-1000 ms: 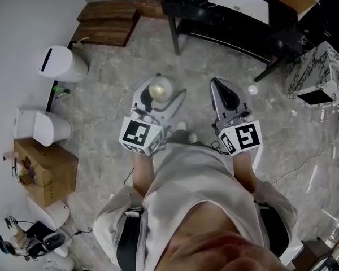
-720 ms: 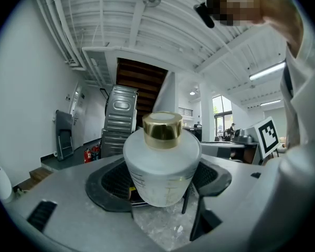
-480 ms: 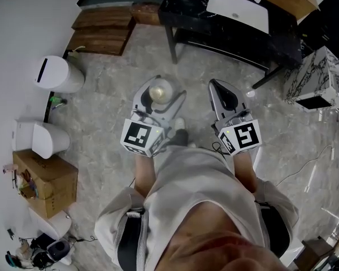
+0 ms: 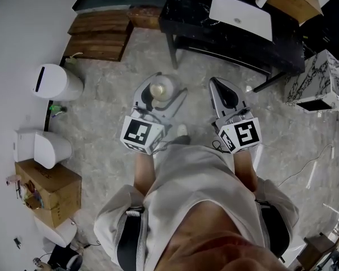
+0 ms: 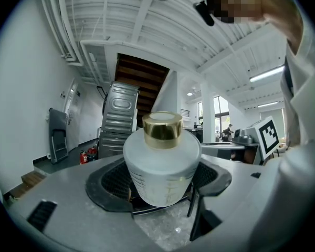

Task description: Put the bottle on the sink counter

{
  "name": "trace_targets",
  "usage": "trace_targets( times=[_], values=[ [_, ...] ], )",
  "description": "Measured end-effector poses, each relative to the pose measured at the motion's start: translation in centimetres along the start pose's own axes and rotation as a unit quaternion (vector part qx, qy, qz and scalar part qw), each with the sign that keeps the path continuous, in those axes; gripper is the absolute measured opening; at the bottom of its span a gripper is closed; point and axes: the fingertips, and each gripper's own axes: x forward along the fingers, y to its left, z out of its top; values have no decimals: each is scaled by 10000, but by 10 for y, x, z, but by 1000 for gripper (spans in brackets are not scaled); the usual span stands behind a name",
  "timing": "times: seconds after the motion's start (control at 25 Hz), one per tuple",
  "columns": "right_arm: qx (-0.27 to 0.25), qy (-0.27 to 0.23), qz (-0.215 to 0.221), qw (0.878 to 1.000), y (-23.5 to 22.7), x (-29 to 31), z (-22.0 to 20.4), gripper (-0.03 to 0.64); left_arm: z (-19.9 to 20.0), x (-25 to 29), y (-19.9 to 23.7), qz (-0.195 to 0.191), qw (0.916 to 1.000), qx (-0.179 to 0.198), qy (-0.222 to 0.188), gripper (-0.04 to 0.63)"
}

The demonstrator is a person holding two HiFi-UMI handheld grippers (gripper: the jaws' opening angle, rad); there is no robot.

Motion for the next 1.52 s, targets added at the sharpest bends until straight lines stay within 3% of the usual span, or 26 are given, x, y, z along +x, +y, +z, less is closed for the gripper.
trace_targets(
  times=[0.44, 0.84, 1.52],
  values=[
    [-194, -110, -189, 9996, -5, 59, 7, 0, 5, 29, 55, -214, 9998, 22, -18, 330],
    [-271, -3, -381, 9989, -19, 84, 0, -2, 3, 52, 75, -339, 9994, -57, 4, 330],
    [-339, 143, -215, 9991, -72, 147, -14, -2, 6, 119, 118, -117, 9999, -49, 63, 330]
  ],
)
